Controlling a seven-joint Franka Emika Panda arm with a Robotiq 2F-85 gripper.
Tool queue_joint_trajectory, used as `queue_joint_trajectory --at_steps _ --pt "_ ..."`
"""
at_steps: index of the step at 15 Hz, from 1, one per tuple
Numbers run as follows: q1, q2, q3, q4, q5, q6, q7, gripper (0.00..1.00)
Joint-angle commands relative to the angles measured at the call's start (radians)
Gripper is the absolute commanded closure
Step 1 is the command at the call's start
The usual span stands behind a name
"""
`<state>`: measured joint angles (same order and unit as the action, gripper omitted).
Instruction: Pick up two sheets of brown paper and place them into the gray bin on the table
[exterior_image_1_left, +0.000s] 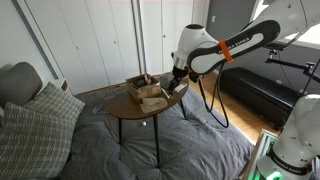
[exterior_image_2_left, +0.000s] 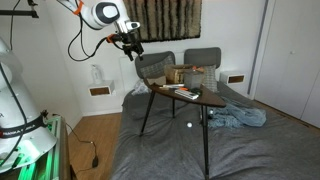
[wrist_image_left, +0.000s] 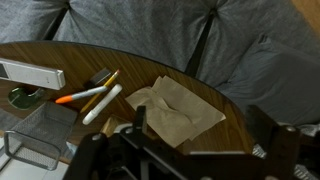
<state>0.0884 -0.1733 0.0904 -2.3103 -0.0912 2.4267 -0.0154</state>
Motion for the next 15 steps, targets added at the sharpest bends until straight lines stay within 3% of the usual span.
queue_joint_trajectory --at_steps 1,15 --pt "0.008 0.083 -0.014 0.066 0.047 0.027 -0.077 0.0" --pt "-0.006 0.464 0.009 0.378 0.07 0.047 -0.14 0.0"
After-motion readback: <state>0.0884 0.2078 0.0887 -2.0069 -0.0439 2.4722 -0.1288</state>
